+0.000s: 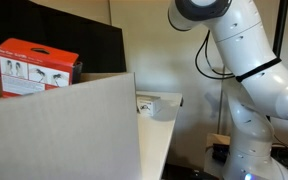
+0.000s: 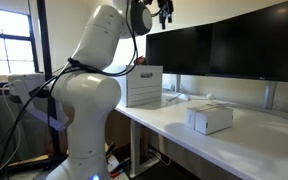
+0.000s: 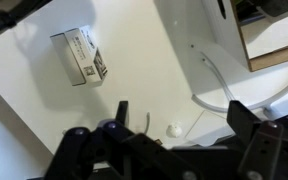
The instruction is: Pick up the red-blue box and put it in the bigger box
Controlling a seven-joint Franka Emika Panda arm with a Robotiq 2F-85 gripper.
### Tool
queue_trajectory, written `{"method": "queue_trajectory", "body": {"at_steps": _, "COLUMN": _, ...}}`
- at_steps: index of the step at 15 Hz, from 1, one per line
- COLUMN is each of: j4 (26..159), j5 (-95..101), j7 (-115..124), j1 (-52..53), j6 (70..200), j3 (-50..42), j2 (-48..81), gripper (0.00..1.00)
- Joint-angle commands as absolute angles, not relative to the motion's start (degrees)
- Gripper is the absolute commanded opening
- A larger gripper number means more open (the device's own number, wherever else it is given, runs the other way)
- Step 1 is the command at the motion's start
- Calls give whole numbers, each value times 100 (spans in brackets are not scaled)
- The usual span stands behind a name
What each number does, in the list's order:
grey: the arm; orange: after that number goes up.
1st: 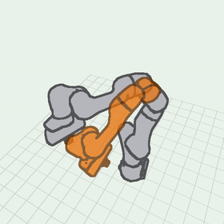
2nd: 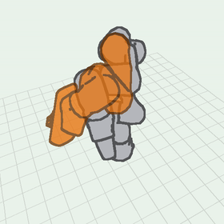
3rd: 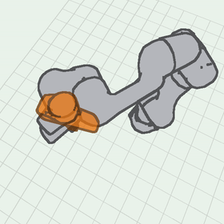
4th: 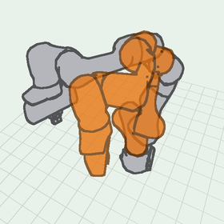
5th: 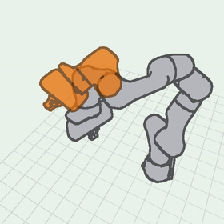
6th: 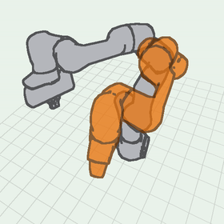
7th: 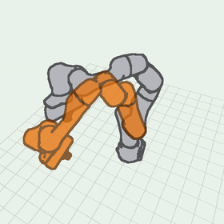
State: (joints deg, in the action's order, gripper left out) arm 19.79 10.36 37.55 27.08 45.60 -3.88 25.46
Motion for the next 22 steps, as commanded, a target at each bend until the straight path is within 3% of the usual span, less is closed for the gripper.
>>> {"method": "queue_trajectory", "body": {"at_steps": 1, "j4": 1979, "j5": 1237, "j7": 3822, "j1": 2354, "j6": 4118, "j3": -485, "j2": 2202, "gripper": 100}}
{"method": "queue_trajectory", "body": {"at_steps": 16, "j4": 1976, "j5": 1543, "j7": 4816, "j1": 1306, "j6": 2365, "j3": -678, "j2": 973, "gripper": 100}}
{"method": "queue_trajectory", "body": {"at_steps": 22, "j4": 1976, "j5": 354, "j7": 6210, "j1": 216, "j6": 1686, "j3": -810, "j2": 728, "gripper": 100}}
